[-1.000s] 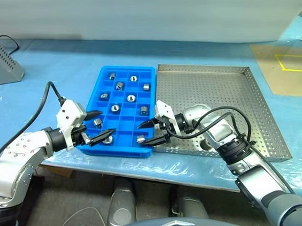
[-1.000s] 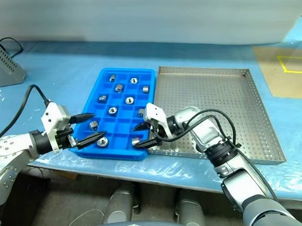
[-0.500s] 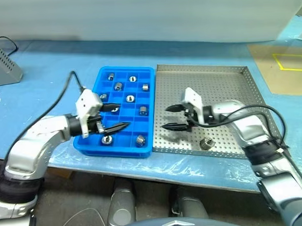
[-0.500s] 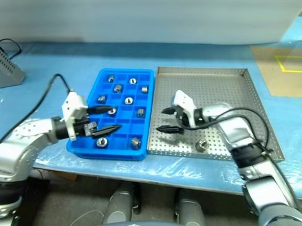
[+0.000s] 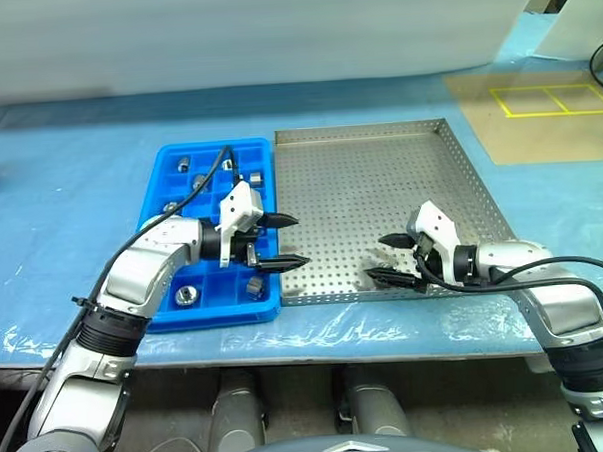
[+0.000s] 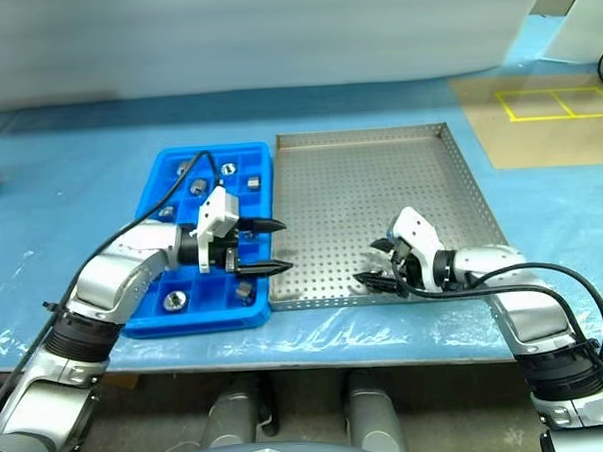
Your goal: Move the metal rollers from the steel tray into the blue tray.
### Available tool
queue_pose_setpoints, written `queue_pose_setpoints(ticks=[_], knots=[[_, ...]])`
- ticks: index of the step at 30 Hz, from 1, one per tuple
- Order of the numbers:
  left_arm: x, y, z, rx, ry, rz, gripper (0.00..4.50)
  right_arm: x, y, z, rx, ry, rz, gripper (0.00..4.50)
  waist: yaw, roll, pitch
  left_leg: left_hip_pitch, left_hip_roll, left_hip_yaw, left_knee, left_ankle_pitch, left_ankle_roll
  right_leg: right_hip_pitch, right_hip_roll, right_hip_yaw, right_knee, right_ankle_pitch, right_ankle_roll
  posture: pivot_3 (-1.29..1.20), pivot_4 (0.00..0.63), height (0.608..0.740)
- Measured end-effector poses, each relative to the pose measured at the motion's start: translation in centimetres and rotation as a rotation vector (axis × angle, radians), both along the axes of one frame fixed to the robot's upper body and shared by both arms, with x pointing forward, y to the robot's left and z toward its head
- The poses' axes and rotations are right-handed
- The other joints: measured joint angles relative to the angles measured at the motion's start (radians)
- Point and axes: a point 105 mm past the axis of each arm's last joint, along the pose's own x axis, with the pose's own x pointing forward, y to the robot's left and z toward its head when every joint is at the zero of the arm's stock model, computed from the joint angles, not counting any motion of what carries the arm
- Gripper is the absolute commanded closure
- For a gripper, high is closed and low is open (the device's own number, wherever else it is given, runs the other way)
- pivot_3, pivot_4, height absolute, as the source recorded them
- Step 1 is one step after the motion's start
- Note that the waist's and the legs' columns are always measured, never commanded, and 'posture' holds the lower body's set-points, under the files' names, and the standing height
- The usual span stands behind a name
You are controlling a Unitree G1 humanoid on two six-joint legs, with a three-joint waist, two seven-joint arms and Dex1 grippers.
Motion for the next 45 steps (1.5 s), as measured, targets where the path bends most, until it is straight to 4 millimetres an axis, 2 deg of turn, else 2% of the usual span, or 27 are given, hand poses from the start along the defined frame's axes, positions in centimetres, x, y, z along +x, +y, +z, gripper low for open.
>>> queue_pose_setpoints(ticks=[12,17,22,25,29,41,45], knots=[[-0.1,0.3,-0.7,0.009,-0.002,0.013,0.33,0.0,-1.1,-1.1,-0.035,0.018,-0.029,0.52,0.003,0.0,0.0,0.0,0.0,0.0,0.001,-0.001,0.001,0.001,0.0,0.0,0.0,0.0,0.0,-0.21,0.15,0.74],[-0.3,0.8,-1.4,0.014,0.011,0.026,0.33,0.4,-1.9,-1.6,-0.055,0.013,-0.033,0.52,0.004,0.0,0.0,0.002,0.0,0.0,0.001,-0.001,0.002,0.004,0.0,0.0,-0.001,0.0,0.0,-0.2,0.15,0.74],[-0.1,0.8,-1.3,0.015,0.003,0.037,0.33,0.9,-2.0,-2.0,-0.085,0.006,-0.021,0.52,0.006,0.0,0.0,0.003,0.0,0.0,0.001,-0.001,0.002,0.005,0.0,0.0,-0.001,0.0,0.0,-0.19,0.15,0.74],[0.1,0.8,-1.0,0.016,-0.004,0.048,0.33,0.9,-2.0,-2.4,-0.096,0.01,-0.014,1.39,0.007,0.0,0.0,0.003,0.0,0.0,0.001,-0.001,0.002,0.005,0.0,0.0,-0.001,0.0,0.0,-0.19,0.15,0.74],[0.1,0.6,-0.5,0.019,-0.009,0.053,0.33,1.0,-2.3,-2.5,-0.11,0.0,-0.018,2.78,0.007,0.0,0.0,0.003,0.0,0.0,0.001,-0.001,0.002,0.005,0.0,0.0,-0.001,0.0,0.0,-0.2,0.15,0.74],[0.2,0.4,-0.1,0.019,-0.008,0.068,0.33,1.5,-2.1,-2.4,-0.115,-0.032,-0.032,2.87,0.004,0.0,0.0,0.004,0.0,0.0,0.001,-0.001,0.002,0.006,0.0,0.0,-0.001,0.0,0.0,-0.18,0.15,0.74],[0.4,0.8,0.3,0.007,-0.026,0.086,0.33,2.4,-1.1,-1.2,-0.084,-0.062,-0.019,2.87,0.003,0.0,0.0,0.004,0.0,0.0,0.001,-0.001,0.002,0.005,0.0,-0.001,-0.001,0.0,0.0,-0.15,0.15,0.74]])
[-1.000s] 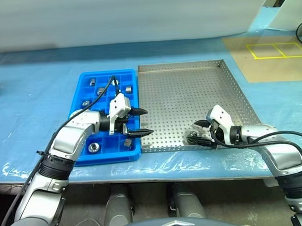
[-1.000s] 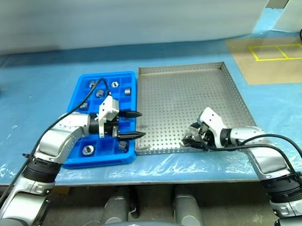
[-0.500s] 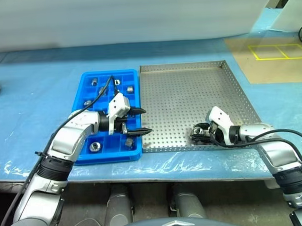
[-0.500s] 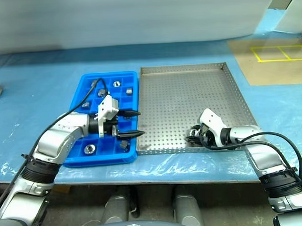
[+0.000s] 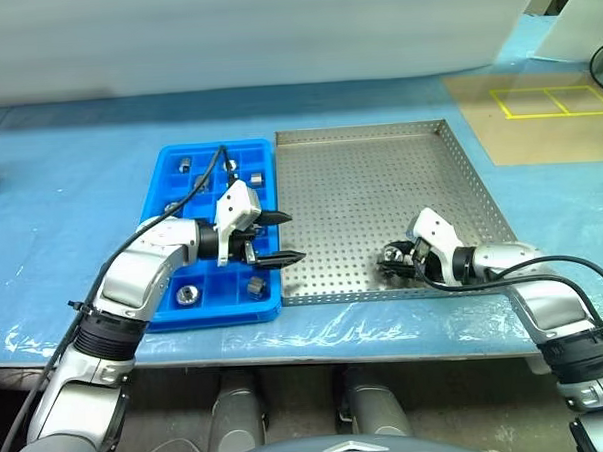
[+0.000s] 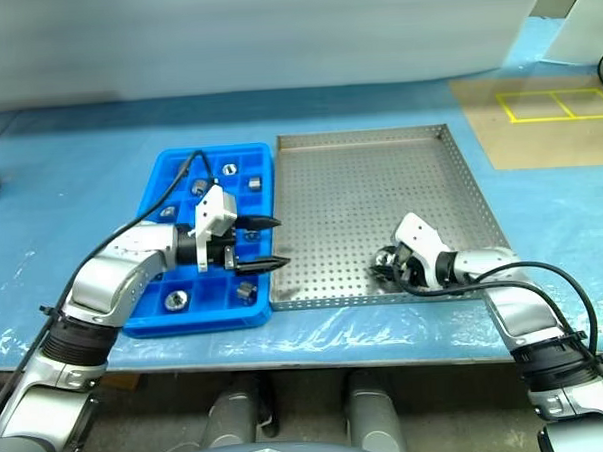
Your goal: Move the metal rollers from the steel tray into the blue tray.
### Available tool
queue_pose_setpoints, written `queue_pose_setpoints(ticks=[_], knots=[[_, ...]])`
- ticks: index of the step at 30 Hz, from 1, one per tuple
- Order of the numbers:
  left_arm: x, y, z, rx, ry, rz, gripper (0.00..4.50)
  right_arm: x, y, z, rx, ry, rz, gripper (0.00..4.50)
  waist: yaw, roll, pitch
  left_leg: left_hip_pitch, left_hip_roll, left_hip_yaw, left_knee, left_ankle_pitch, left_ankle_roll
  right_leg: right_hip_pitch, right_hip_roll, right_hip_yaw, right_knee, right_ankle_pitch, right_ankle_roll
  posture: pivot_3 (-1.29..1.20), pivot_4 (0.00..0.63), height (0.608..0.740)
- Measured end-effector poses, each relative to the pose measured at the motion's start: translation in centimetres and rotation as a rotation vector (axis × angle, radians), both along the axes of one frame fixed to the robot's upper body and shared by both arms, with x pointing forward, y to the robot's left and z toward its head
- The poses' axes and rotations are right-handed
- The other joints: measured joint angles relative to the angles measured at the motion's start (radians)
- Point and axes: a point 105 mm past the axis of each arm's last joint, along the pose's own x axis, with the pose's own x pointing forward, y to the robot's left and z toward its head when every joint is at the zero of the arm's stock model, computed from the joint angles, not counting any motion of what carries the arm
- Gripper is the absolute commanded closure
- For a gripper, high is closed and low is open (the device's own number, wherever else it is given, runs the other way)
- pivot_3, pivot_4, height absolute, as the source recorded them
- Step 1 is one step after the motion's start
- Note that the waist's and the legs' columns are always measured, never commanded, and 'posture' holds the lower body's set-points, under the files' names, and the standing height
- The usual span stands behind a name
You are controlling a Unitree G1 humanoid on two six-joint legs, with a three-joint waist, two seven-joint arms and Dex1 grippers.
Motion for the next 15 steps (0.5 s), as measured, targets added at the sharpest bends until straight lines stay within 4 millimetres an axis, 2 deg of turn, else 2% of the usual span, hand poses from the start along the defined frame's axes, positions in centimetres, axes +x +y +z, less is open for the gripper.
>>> queue_pose_setpoints(ticks=[6,10,13,15], knots=[[1.2,2.2,1.0,-0.003,-0.046,0.099,0.33,1.9,3.4,3.9,0.077,-0.114,0.089,2.87,0.001,0.0,0.0,0.0,0.0,0.0,0.0,0.0,0.0,-0.001,0.0,0.0,0.001,0.0,0.0,-0.08,0.15,0.74],[2.2,5.0,1.8,0.0,-0.08,0.223,0.33,3.1,7.5,6.1,0.158,-0.159,0.188,2.87,0.002,0.0,0.0,-0.001,0.001,0.0,-0.001,0.0,0.0,-0.003,0.0,0.0,0.001,0.0,-0.001,0.0,0.15,0.74],[2.3,7.2,2.0,0.004,-0.097,0.319,0.33,3.7,11.1,6.7,0.204,-0.171,0.282,2.87,0.01,0.0,0.0,-0.002,0.001,0.0,-0.001,0.0,-0.001,-0.004,0.0,-0.001,0.001,0.0,-0.001,0.07,0.15,0.74],[1.8,8.6,1.8,0.016,-0.096,0.374,0.33,3.8,13.1,6.2,0.21,-0.162,0.343,2.87,0.023,0.0,0.0,-0.006,0.001,0.0,-0.002,0.0,-0.001,-0.007,0.0,-0.001,0.001,0.0,-0.002,0.11,0.15,0.74]])
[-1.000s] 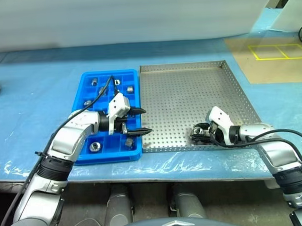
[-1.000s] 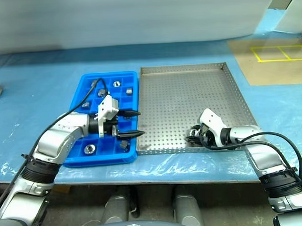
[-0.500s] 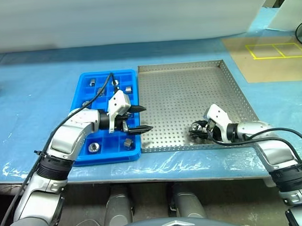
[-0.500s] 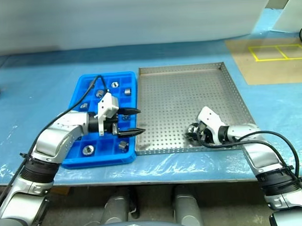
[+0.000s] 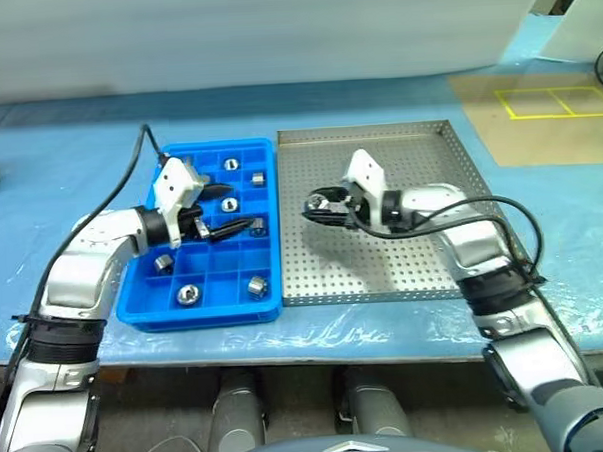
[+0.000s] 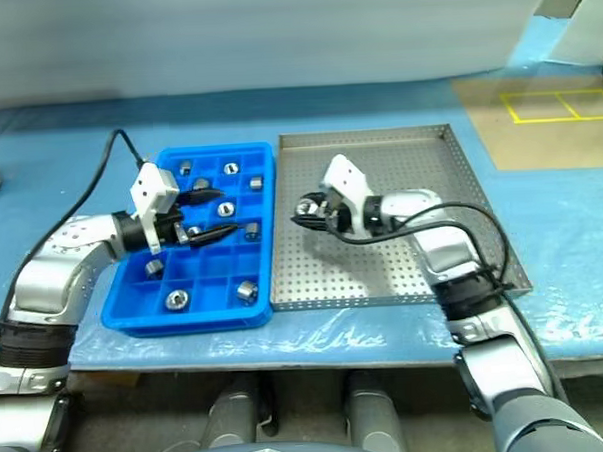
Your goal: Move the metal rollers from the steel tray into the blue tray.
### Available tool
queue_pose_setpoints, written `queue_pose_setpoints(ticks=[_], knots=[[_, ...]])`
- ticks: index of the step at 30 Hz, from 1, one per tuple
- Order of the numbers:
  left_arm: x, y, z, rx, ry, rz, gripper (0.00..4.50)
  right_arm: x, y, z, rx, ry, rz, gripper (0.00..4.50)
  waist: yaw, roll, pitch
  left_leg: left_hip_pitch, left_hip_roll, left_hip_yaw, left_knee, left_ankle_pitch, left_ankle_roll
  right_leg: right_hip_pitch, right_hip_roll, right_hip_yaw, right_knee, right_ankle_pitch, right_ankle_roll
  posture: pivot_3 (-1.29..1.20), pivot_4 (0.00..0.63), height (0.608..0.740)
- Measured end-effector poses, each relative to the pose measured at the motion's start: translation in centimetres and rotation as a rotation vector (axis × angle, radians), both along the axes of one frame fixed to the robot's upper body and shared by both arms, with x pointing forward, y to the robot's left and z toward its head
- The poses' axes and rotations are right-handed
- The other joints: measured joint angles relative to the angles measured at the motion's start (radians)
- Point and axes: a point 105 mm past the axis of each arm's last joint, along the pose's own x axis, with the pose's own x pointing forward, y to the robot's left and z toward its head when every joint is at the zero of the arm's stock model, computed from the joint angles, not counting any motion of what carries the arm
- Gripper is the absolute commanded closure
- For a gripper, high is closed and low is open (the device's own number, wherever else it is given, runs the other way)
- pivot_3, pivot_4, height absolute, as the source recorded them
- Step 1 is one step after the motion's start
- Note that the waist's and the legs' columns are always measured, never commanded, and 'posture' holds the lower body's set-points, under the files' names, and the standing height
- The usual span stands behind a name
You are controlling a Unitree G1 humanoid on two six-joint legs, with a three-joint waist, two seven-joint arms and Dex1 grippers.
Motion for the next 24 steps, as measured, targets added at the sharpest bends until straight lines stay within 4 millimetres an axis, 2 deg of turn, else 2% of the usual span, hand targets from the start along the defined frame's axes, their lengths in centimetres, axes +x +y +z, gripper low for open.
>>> queue_pose_setpoints(ticks=[3,7,11,18,23,24], knots=[[-1.4,1.7,-0.6,0.023,0.028,0.054,0.33,0.2,1.7,-0.9,0.002,0.026,0.053,2.87,0.025,0.0,0.0,-0.005,0.0,0.0,0.0,0.0,0.0,-0.003,0.0,-0.001,0.0,0.0,0.0,0.19,0.15,0.74],[-4.5,3.6,-1.8,0.062,0.09,0.104,0.33,0.2,3.3,-0.7,0.007,0.022,0.127,2.87,0.055,-0.001,0.001,-0.005,0.001,-0.001,0.0,0.0,0.0,-0.003,-0.001,-0.002,0.0,0.0,0.0,0.28,0.15,0.74],[-5.9,4.6,-1.1,0.057,0.073,0.17,0.33,-0.4,5.2,-0.7,0.02,0.018,0.209,2.87,0.091,-0.001,0.001,-0.003,0.001,-0.001,0.0,0.0,-0.001,-0.002,-0.001,-0.003,0.001,0.0,0.0,0.33,0.15,0.74],[-7.2,4.1,-1.0,0.054,0.082,0.205,0.33,-1.0,6.6,-1.7,0.018,0.038,0.264,2.87,0.125,-0.001,0.001,-0.003,0.001,-0.002,0.0,0.0,-0.001,-0.002,-0.001,-0.002,0.002,-0.002,0.003,0.36,0.15,0.74],[-7.3,3.7,-0.7,0.047,0.072,0.207,0.33,-0.1,6.4,-2.7,-0.027,0.017,0.223,2.87,0.126,-0.001,0.001,-0.003,0.001,-0.002,-0.001,0.001,-0.002,-0.003,-0.001,-0.002,0.002,-0.001,0.001,0.35,0.15,0.74],[-7.3,3.7,-0.7,0.046,0.074,0.21,0.33,0.0,6.3,-3.1,-0.039,0.02,0.215,2.12,0.125,-0.001,0.001,-0.003,0.001,-0.002,-0.001,0.001,-0.002,-0.003,-0.001,-0.002,0.002,-0.001,0.001,0.34,0.15,0.74]])
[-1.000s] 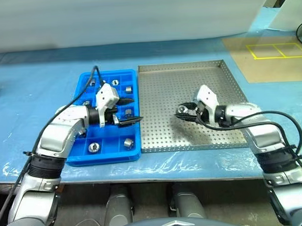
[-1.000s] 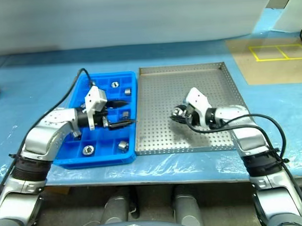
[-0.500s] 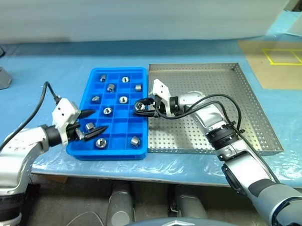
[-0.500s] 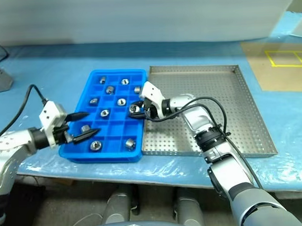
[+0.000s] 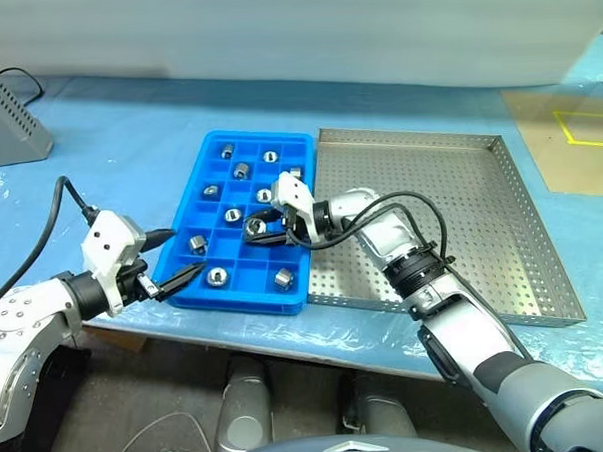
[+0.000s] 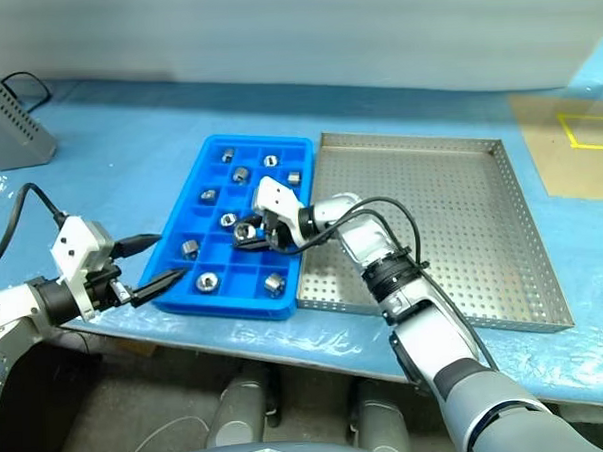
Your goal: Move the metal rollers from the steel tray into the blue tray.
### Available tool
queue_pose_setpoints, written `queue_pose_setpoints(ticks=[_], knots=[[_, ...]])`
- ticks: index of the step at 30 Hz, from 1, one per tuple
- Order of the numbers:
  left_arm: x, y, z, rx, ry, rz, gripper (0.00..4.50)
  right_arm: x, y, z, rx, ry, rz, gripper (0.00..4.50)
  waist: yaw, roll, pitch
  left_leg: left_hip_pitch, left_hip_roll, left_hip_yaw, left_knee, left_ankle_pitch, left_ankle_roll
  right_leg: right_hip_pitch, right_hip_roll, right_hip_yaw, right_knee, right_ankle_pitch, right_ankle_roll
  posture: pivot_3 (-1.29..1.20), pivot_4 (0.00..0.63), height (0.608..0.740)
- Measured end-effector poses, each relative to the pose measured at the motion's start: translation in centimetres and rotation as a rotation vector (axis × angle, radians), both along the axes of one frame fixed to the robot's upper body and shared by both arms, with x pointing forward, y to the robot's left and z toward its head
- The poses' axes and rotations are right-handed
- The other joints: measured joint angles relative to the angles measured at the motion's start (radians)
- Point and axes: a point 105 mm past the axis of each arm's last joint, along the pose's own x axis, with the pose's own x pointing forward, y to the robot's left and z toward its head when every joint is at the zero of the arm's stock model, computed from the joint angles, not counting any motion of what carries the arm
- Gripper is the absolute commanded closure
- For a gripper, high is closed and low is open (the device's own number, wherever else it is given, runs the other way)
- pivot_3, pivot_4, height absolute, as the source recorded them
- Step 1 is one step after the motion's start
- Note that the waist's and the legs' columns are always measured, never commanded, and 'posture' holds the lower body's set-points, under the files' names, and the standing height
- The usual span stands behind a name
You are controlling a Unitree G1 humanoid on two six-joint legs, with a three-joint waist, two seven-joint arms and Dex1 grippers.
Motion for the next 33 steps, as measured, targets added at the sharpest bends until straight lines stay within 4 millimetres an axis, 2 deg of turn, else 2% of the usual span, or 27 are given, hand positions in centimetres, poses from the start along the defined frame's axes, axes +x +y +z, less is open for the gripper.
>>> queue_pose_setpoints(ticks=[2,7,13,15,19,22,26,29,33], knots=[[0.1,-0.2,0.1,-0.005,-0.003,-0.005,0.33,0.0,-0.2,-0.3,-0.01,0.005,-0.002,1.54,0.0,0.0,0.0,-0.001,0.0,0.0,0.0,0.0,0.0,-0.001,0.0,0.0,0.0,0.0,0.0,0.33,0.15,0.74],[0.7,-1.0,0.5,-0.017,-0.011,-0.044,0.33,-0.3,-0.4,0.1,-0.017,0.009,0.017,1.54,-0.005,0.0,0.0,-0.001,0.0,0.0,0.0,0.0,0.0,-0.001,0.0,0.0,0.0,0.0,0.0,0.28,0.15,0.74],[1.7,-1.8,0.4,-0.032,-0.004,-0.086,0.33,0.8,-2.1,1.2,0.001,-0.031,-0.07,1.54,-0.012,0.0,0.0,0.0,0.0,0.0,0.0,0.001,-0.001,-0.001,0.0,0.001,0.001,0.0,0.0,0.2,0.15,0.74],[2.6,-2.3,0.6,-0.039,-0.018,-0.1,0.33,1.3,-3.2,1.9,0.023,-0.042,-0.119,1.54,-0.011,0.0,0.0,0.0,0.0,0.0,0.0,0.001,-0.002,-0.001,0.0,0.001,0.001,0.0,0.0,0.15,0.15,0.74],[4.7,-3.7,0.9,-0.081,-0.052,-0.13,0.33,2.8,-5.2,5.0,0.117,-0.11,-0.271,1.54,-0.023,-0.001,0.0,0.0,-0.001,0.001,0.001,0.002,-0.003,-0.001,0.0,0.002,0.003,0.0,0.0,0.07,0.15,0.74],[6.1,-5.2,0.6,-0.117,-0.06,-0.162,0.33,3.7,-7.3,6.2,0.165,-0.139,-0.419,1.54,-0.036,-0.001,0.0,0.0,-0.001,0.001,0.001,0.005,-0.008,-0.001,0.001,0.002,0.004,0.0,0.0,0.05,0.15,0.74],[8.5,-7.4,0.5,-0.161,-0.083,-0.185,0.33,3.7,-11.3,5.5,0.19,-0.114,-0.608,1.54,-0.048,-0.001,-0.001,0.0,-0.002,0.001,0.001,0.005,-0.008,-0.001,0.0,0.003,0.004,0.0,0.0,-0.04,0.15,0.74],[10.4,-8.3,0.2,-0.177,-0.092,-0.167,0.33,3.6,-13.6,5.0,0.175,-0.111,-0.713,1.54,-0.068,-0.001,0.0,0.0,-0.002,0.001,0.001,0.005,-0.008,-0.001,0.001,0.003,0.004,0.001,0.0,-0.08,0.15,0.74],[11.7,-9.8,0.6,-0.201,-0.115,-0.191,0.33,3.5,-15.1,5.3,0.164,-0.141,-0.783,1.54,-0.1,-0.001,-0.001,0.001,-0.001,0.001,0.001,0.005,-0.008,-0.001,0.001,0.003,0.004,0.001,0.0,-0.11,0.15,0.74]])
